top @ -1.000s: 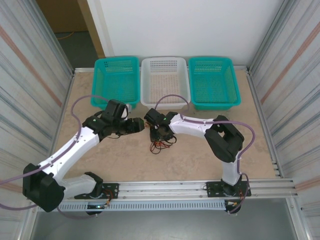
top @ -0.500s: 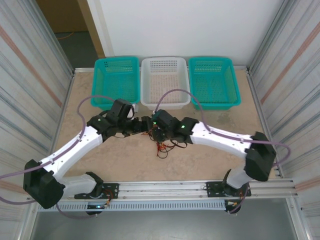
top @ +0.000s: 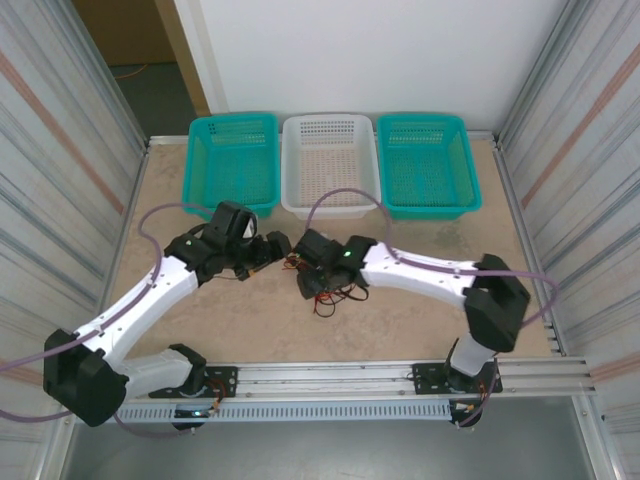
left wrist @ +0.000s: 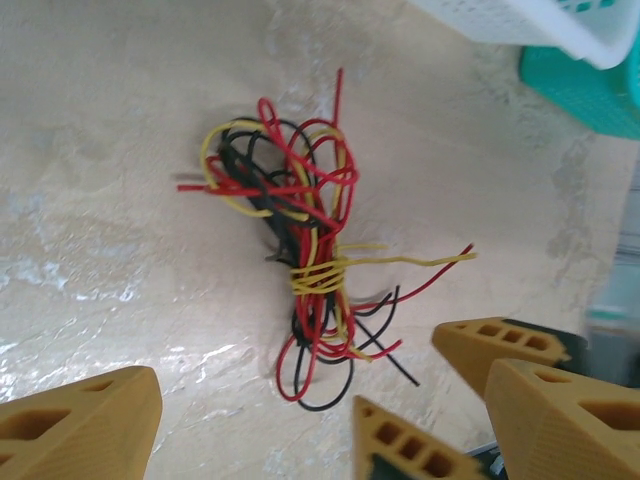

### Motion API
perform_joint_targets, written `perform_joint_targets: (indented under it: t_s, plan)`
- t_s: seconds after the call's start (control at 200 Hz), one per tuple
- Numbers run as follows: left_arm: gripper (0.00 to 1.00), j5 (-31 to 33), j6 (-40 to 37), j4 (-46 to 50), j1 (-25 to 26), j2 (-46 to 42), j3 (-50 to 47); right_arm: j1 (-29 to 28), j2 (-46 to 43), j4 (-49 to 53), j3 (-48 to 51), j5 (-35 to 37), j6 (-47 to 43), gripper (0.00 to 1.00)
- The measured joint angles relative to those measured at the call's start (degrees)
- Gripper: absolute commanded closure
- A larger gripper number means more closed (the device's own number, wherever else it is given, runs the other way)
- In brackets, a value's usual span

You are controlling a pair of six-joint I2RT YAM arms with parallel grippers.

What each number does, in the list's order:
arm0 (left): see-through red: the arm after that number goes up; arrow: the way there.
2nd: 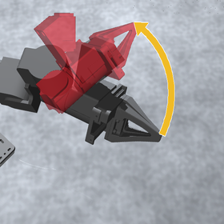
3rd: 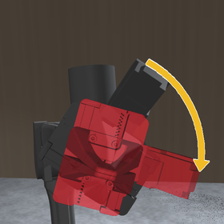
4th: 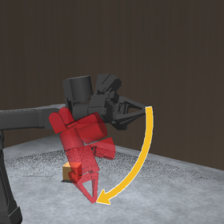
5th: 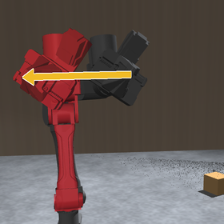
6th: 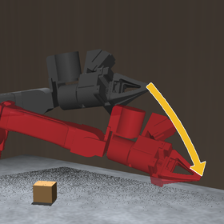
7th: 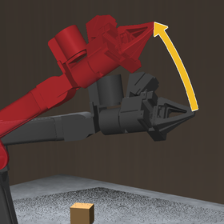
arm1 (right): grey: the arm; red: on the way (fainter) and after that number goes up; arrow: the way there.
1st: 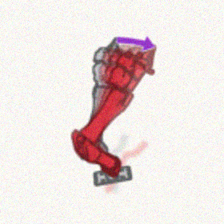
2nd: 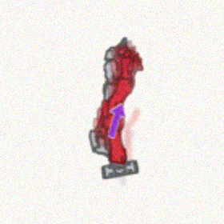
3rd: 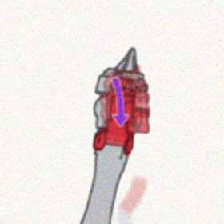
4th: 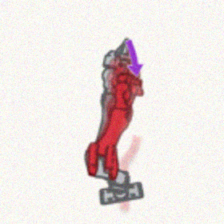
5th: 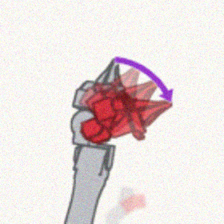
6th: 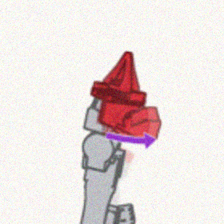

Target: Untangle the cables

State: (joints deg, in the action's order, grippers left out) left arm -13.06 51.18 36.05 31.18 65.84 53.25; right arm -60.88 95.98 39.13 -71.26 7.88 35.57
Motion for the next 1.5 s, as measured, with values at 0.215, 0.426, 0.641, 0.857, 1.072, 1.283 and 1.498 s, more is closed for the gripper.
perform_joint_targets:
  t_s: [0.215,0.426,0.641,0.857,1.072,1.283,1.498]
  plan:
    - [0.16,0.3,0.7,0.6,-0.6,-0.1,-2.3,0.1,9.2,4.1,-5.4,-0.1,3.3,0.34]
    - [0.18,-0.7,1.6,0.5,-1.9,-1.8,-3.9,4.9,12.5,4.7,-6.0,-2.0,4.5,0.35]
    - [0.22,-5.2,4.3,-1.8,-8.8,-2.5,-9.0,5.7,17.0,4.7,-7.4,-6.3,4.0,0.61]
    - [0.15,-7.5,4.2,-1.8,-10.5,-1.0,-9.4,5.8,16.6,3.1,-7.1,-7.8,3.8,0.85]
    - [0.13,-8.1,4.4,-4.0,-2.0,2.1,-6.2,3.5,1.4,-3.6,4.7,-3.0,1.2,0.86]
    - [0.07,-8.2,8.8,-10.9,1.6,3.1,-5.0,-0.7,-9.0,-8.8,6.4,2.0,-3.8,0.87]
    - [0.1,-8.0,13.2,-17.9,1.3,2.2,-6.2,-1.8,-10.0,-10.0,6.8,4.2,-8.2,0.87]
